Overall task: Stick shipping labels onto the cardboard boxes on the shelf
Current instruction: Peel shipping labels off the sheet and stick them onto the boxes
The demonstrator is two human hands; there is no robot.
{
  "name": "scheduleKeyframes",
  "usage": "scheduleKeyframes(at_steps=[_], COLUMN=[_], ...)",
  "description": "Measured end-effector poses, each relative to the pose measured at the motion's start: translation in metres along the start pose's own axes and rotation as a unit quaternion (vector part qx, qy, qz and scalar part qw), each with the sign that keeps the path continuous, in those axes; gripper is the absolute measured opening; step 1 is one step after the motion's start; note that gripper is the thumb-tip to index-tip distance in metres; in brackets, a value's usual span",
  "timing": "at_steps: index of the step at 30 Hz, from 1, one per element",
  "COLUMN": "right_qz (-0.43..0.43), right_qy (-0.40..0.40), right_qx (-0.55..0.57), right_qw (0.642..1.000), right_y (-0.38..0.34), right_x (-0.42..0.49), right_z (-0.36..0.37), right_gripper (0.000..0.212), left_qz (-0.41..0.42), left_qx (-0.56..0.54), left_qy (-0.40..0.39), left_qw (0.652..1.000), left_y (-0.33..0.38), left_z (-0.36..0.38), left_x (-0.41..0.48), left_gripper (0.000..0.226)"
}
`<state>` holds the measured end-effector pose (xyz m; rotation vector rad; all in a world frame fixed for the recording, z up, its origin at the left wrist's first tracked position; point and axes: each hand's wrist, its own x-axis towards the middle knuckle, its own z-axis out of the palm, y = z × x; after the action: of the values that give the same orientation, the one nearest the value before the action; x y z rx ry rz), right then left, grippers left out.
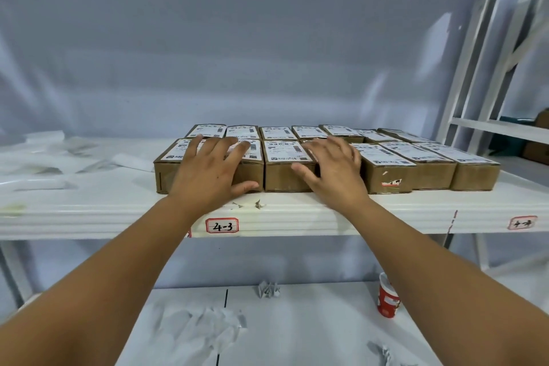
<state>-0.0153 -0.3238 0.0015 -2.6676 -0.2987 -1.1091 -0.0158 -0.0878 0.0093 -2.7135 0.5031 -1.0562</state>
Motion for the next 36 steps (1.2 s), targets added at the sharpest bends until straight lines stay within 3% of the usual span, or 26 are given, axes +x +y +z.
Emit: scheduleKeyframes(at_steps=[4, 6, 9, 13, 16, 24, 27, 32, 36], right_qz=[0.069, 0.131, 0.23, 0.333, 0.294, 0.255, 0.231, 0.178, 0.155], right_qy=[0.163, 0.199, 0.201, 0.131, 0.098, 0.05, 0.077, 0.108, 0.123], right_qx=[-0.053, -0.068, -0.037, 0.022, 0.024, -0.013, -0.018, 0.01, 0.029], right_qw=[0.983, 0.969, 0.951, 0.934, 0.95, 0.965, 0.97, 0.978, 0.98], right_y=[-0.001, -0.001, 0.005, 0.021, 0.028, 0.033, 0.033, 0.038, 0.039], right_x=[-0.007, -0.013, -0.015, -0.012, -0.01, 0.0, -0.004, -0.006, -0.006], right_z=[-0.002, -0.004, -0.012, -0.017, -0.014, -0.014, -0.01, -0.007, -0.005], right_gripper=[0.046, 0.036, 0.032, 0.035, 0.026, 0.03, 0.032, 0.029, 0.025], left_qz=[0.009, 0.014, 0.018, 0.025, 0.028, 0.055, 0.056, 0.066, 0.169], left_qx=[0.014, 0.023, 0.019, -0.017, -0.035, -0.038, -0.044, -0.049, 0.012], left_qy=[-0.006, -0.005, -0.002, -0.002, -0.007, 0.016, 0.019, 0.05, 0.09], left_qw=[1.0, 1.0, 1.0, 1.0, 0.999, 0.998, 0.997, 0.995, 0.981], left_y=[0.0, 0.001, 0.0, -0.002, -0.002, -0.004, -0.003, -0.003, 0.002], left_z=[0.002, 0.003, 0.007, 0.012, 0.012, 0.014, 0.014, 0.015, 0.007], left_x=[0.002, 0.002, 0.002, 0.002, 0.002, 0.003, 0.004, 0.002, 0.005], left_gripper=[0.082, 0.083, 0.083, 0.086, 0.081, 0.063, 0.055, 0.061, 0.053])
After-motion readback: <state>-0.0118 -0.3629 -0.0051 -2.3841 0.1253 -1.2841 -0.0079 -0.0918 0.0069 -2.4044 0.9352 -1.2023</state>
